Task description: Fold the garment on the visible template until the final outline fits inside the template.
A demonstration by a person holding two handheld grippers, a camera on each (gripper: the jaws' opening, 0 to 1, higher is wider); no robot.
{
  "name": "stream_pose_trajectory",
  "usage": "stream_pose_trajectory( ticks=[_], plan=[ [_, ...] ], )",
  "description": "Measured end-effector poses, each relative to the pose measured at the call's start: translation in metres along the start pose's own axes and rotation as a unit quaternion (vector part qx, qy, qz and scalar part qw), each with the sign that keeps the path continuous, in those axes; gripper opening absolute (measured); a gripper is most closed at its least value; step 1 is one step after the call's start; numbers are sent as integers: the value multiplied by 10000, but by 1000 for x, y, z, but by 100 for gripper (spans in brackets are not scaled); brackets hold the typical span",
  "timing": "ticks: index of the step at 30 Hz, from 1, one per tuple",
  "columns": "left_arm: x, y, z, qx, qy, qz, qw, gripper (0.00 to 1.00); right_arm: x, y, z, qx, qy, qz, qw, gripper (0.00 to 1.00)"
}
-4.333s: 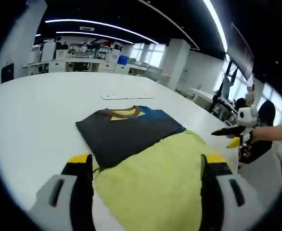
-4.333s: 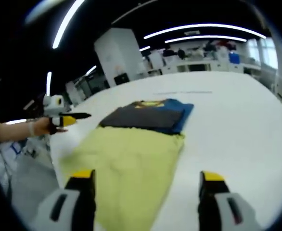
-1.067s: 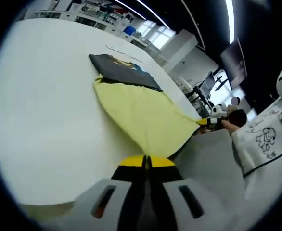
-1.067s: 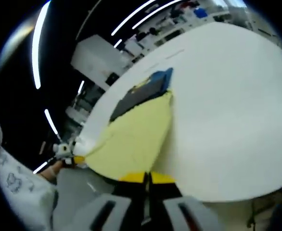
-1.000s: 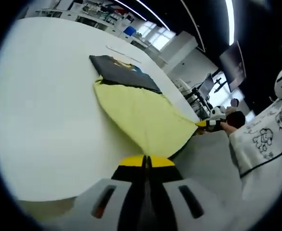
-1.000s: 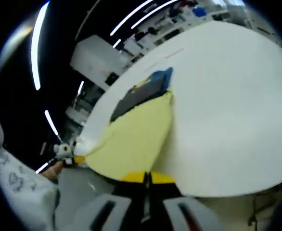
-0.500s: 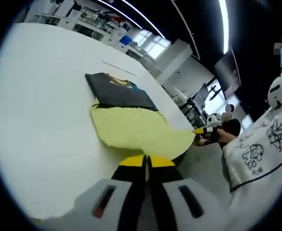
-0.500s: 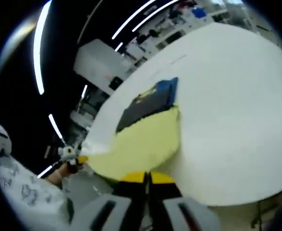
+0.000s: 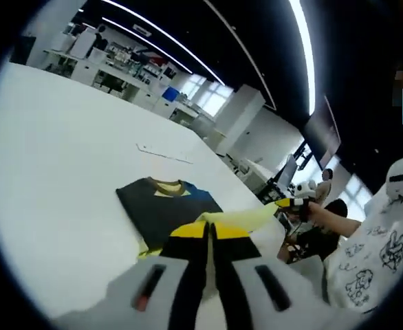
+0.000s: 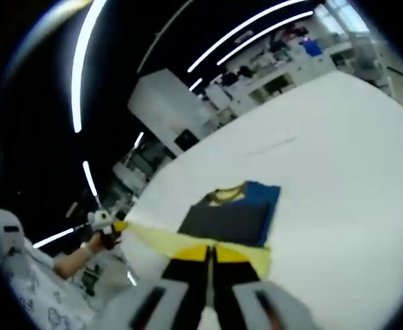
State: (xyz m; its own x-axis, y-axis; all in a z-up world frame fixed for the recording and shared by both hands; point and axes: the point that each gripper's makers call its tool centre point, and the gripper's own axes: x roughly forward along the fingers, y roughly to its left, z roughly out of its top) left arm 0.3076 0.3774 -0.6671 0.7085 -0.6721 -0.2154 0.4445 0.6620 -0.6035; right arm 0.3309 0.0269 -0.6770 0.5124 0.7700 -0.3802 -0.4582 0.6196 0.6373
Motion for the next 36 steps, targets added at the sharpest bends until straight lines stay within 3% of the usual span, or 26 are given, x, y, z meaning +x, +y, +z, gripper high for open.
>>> stream_pose_trajectory(
  ticks=[7, 14, 21, 30, 36],
  plan=[
    [31, 31, 22, -42, -43, 280, 9996, 0, 33, -25, 57, -224, -235, -54, 9995, 0],
    [57, 66, 36, -162, -46, 552, 9983, 0, 70, -54, 92, -426, -333, -315, 9980, 0],
    [77, 104, 38, -462, -136, 953, 9943, 0, 103, -79, 101, -533, -208, -491, 9972, 0],
    [104, 136, 26, -849, -73, 1254, 9884, 0, 132, -118, 86, -441, 156, -794, 9957, 0],
    [113, 154, 10, -872, 145, 1511, 9846, 0, 142, -128, 80, -435, 252, -838, 9952, 0]
  ],
)
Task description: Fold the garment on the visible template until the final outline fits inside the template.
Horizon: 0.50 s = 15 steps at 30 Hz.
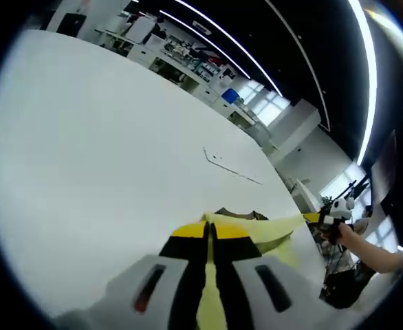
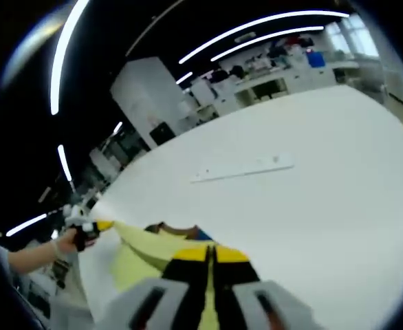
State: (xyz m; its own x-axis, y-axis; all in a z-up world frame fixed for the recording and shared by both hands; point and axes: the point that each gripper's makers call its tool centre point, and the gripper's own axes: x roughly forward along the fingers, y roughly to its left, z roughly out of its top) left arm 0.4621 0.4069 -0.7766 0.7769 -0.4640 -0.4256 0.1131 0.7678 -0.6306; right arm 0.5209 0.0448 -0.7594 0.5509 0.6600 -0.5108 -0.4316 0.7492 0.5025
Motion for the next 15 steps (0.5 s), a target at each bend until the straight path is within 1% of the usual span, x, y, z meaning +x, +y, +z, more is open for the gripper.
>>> stream_pose_trajectory(
  ticks=[4, 7, 12, 15],
  plan=[
    [4, 5, -5, 10, 61, 86, 9999, 0, 6, -7, -4, 5, 51, -76, 10000, 0],
    [8, 10, -7, 129, 93, 209, 9997, 0, 11, -13, -9, 21, 109, -153, 9998, 0],
    [15, 15, -15, 322, 212, 337, 9987, 0, 19, -17, -15, 57, 181, -237, 9995, 0],
    [16, 19, -17, 343, 239, 386, 9984, 0, 18, -16, -17, 23, 239, -311, 9992, 0]
  ],
)
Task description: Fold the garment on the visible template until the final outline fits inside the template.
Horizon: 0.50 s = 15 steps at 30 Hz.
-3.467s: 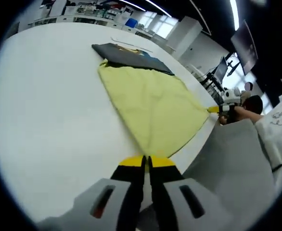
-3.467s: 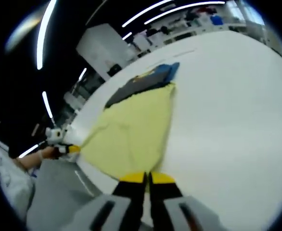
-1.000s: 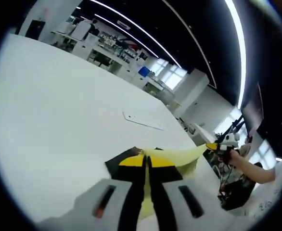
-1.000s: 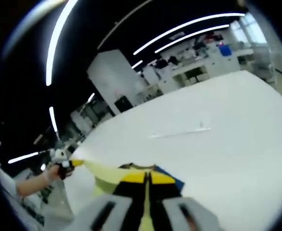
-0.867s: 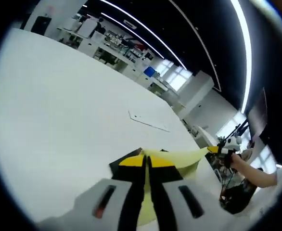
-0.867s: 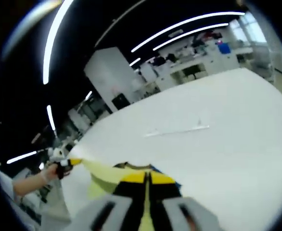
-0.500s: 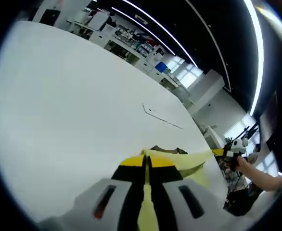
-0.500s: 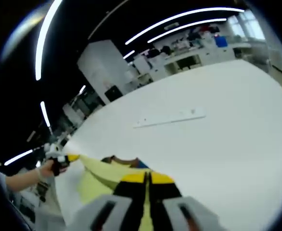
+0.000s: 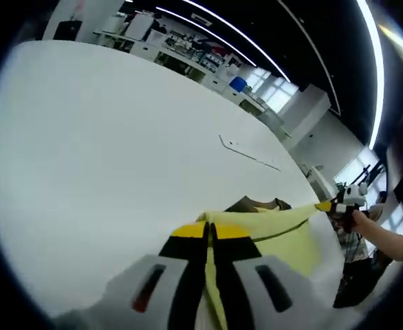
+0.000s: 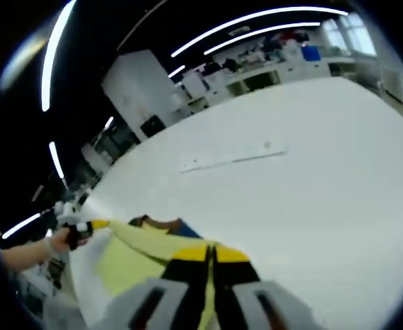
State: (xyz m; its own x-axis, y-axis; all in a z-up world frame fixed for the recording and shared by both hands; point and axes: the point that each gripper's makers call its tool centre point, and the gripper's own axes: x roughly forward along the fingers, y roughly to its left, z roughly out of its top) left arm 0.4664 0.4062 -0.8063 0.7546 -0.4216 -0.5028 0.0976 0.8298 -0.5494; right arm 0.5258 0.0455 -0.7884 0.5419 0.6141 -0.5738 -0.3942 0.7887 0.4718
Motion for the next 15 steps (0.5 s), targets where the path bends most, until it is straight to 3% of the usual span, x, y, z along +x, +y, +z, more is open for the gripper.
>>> stream_pose_trajectory(
  ticks=[15],
  plan=[
    [0, -8, -5, 369, 72, -93, 9992, 0, 1, 4, -13, -161, 118, 20, 9998, 0]
  ],
)
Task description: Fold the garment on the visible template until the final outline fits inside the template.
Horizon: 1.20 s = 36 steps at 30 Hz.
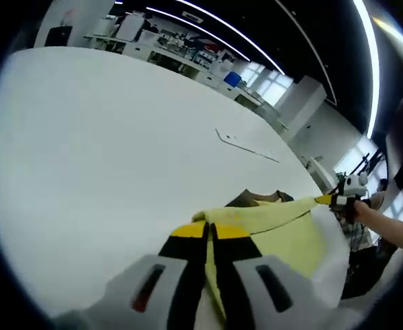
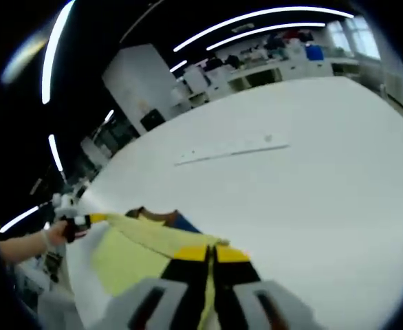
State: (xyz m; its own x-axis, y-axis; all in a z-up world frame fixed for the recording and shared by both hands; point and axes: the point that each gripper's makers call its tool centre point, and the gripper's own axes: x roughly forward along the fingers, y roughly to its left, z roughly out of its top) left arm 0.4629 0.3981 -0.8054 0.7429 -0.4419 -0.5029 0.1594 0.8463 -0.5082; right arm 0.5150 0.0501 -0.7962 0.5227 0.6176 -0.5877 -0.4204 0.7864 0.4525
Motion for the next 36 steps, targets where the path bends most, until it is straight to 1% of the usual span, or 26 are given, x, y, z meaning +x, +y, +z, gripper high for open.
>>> stream_pose_trajectory(
  ticks=[2, 3, 4, 5, 6, 7, 10, 11, 14, 15, 16, 18, 21, 23, 25, 28, 33, 36],
  plan=[
    [-1, -1, 0, 36, 1, -60, 10000, 1, -2, 4, -3, -93, 14, -11, 10000, 0],
    [-1, -2, 0, 41, 9, -103, 9999, 3, -2, 7, -3, -244, -24, 45, 9997, 1],
    [-1, -2, -2, 49, 66, -118, 9999, 7, -2, 7, -2, -299, 15, 89, 9995, 4],
    [-1, -3, -3, 131, 75, -125, 9998, 15, -3, 7, -2, -295, 30, 93, 9995, 9],
    [-2, -4, -6, 280, 136, -145, 9994, 20, -1, 7, -3, -417, 19, 121, 9991, 17],
    [-2, -5, -7, 348, 168, -147, 9991, 25, -2, 8, -4, -505, 39, 143, 9986, 22],
    [-2, -10, -14, 663, 297, -289, 9969, 36, 0, 8, -7, -722, 67, 153, 9973, 32],
    [-1, -10, -15, 764, 335, -317, 9960, 42, 1, 11, -8, -756, 78, 199, 9969, 35],
    [0, -16, -18, 1042, 410, -451, 9927, 57, 4, 16, -12, -921, 65, 245, 9954, 56],
    [1, -17, -18, 1167, 407, -502, 9911, 60, 4, 20, -13, -1082, 57, 263, 9938, 64],
    [0, -19, -20, 1254, 482, -522, 9896, 62, 4, 23, -16, -1174, 79, 268, 9927, 69],
    [-1, -24, -23, 1338, 515, -627, 9877, 65, 4, 25, -18, -1313, 104, 299, 9908, 74],
    [0, -27, -23, 1491, 508, -708, 9850, 71, 5, 27, -20, -1420, 156, 346, 9891, 75],
    [0, -29, -24, 1485, 521, -792, 9844, 75, 5, 26, -21, -1419, 166, 383, 9890, 76],
    [-1, -33, -25, 1528, 534, -852, 9831, 75, 5, 30, -22, -1407, 152, 451, 9889, 75],
    [0, -30, -26, 1540, 566, -870, 9826, 75, 4, 33, -26, -1398, 165, 508, 9887, 73],
    [2, -30, -28, 1497, 582, -916, 9828, 72, 4, 37, -33, -1384, 211, 565, 9885, 71],
    [2, -34, -35, 1496, 655, -933, 9821, 73, 5, 39, -36, -1340, 223, 621, 9888, 70]
  ],
)
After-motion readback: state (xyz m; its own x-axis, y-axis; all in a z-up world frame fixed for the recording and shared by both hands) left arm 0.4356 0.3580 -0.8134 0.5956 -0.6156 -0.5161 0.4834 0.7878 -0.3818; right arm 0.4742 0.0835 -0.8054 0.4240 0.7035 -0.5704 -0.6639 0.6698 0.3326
